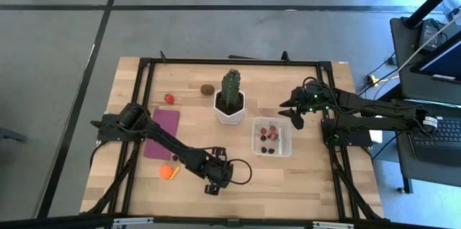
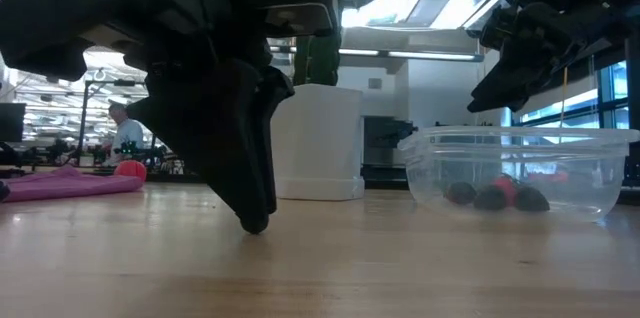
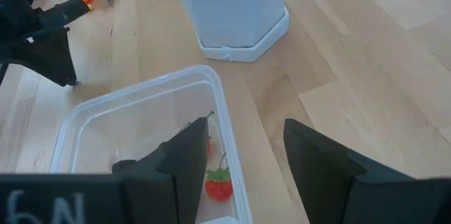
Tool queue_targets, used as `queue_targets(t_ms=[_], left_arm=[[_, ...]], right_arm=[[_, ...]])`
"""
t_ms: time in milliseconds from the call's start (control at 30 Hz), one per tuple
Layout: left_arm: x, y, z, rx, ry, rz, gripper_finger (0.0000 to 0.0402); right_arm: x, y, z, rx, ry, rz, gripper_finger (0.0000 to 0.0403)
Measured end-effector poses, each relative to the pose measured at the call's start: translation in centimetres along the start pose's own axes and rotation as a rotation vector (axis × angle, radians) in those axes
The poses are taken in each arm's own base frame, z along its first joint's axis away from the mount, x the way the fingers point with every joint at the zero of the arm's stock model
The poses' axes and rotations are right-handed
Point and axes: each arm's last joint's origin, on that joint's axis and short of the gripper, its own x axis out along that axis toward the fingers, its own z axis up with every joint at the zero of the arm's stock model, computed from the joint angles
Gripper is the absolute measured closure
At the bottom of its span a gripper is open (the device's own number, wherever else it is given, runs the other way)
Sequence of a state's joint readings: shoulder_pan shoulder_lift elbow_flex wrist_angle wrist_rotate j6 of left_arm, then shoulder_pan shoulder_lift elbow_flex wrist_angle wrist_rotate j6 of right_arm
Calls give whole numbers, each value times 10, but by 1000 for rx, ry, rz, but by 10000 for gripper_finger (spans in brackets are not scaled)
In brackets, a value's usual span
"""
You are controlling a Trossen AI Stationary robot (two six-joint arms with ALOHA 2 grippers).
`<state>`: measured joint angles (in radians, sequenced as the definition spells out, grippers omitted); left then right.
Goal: Pick and placing Produce into tupperware
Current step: Put the blueberry into the transparent bin
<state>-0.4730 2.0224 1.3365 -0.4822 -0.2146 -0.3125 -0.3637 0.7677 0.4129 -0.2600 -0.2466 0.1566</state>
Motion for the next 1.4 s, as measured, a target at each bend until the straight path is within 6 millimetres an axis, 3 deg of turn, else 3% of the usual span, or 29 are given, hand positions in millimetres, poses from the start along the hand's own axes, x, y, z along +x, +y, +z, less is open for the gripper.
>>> queue_targets(t_ms=[500,933,1400], left_arm=[[0,0,1,-2,-7,4,356],[0,0,0,-2,-1,-11,315],[0,0,-2,1,21,-13,242]], right_arm=[[0,0,0,0,0,0,214],[0,0,0,0,0,0,214],[0,0,0,0,0,0,215]])
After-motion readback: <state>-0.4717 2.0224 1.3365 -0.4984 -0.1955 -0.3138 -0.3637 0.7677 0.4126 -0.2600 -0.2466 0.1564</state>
